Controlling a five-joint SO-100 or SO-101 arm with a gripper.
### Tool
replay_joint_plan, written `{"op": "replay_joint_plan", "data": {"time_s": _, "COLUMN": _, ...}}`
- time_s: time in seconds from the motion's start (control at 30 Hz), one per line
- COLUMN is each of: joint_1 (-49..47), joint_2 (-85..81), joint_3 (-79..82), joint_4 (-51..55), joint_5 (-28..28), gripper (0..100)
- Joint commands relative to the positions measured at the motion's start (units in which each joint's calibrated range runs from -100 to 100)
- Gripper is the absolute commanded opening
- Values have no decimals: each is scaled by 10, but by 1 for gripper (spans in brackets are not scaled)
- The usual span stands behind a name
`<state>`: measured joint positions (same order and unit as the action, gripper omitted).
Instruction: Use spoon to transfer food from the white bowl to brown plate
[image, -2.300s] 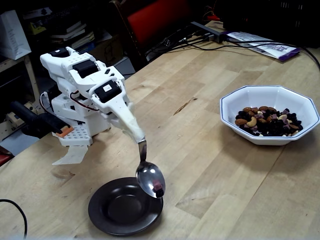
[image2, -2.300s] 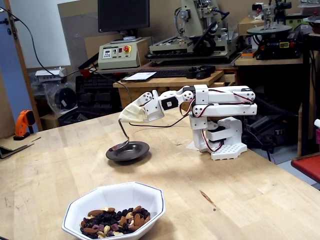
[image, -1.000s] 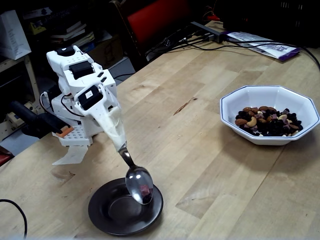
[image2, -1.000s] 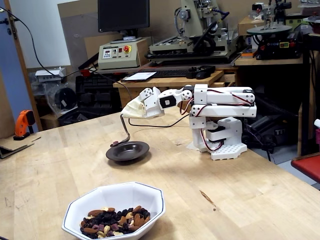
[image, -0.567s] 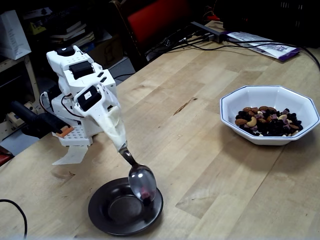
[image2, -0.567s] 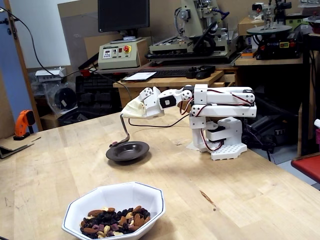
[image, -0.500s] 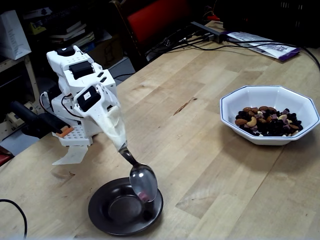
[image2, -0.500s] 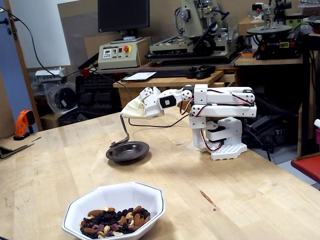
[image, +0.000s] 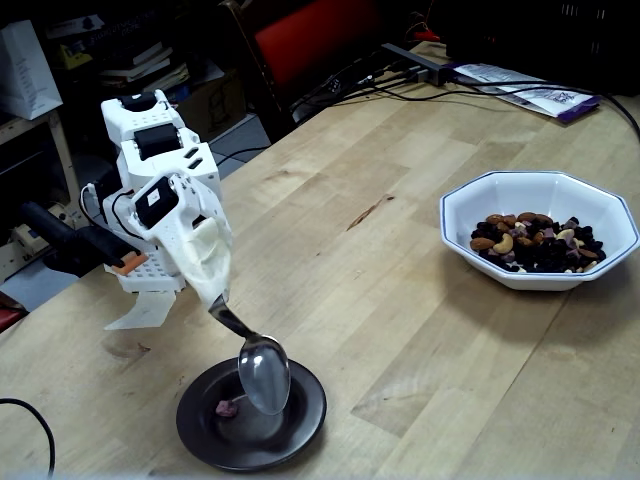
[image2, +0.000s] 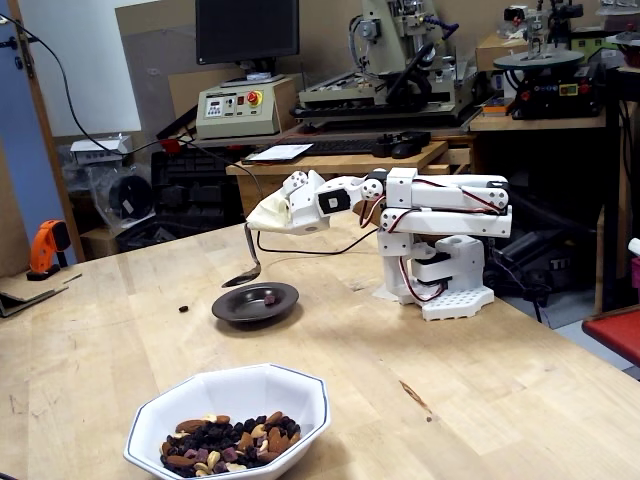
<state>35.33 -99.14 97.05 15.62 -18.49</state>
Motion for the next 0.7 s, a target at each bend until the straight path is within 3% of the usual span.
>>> {"op": "replay_joint_plan", "data": {"time_s": 0.0, "joint_1": 6, "joint_2": -9, "joint_3": -6, "joint_4": 0, "joint_5": 2, "gripper": 4}}
{"op": "replay_joint_plan", "data": {"time_s": 0.27, "joint_1": 5, "joint_2": -9, "joint_3": -13, "joint_4": 0, "joint_5": 9, "gripper": 4}}
{"op": "replay_joint_plan", "data": {"time_s": 0.67, "joint_1": -89, "joint_2": -3, "joint_3": -80, "joint_4": 0, "joint_5": 136, "gripper": 4}}
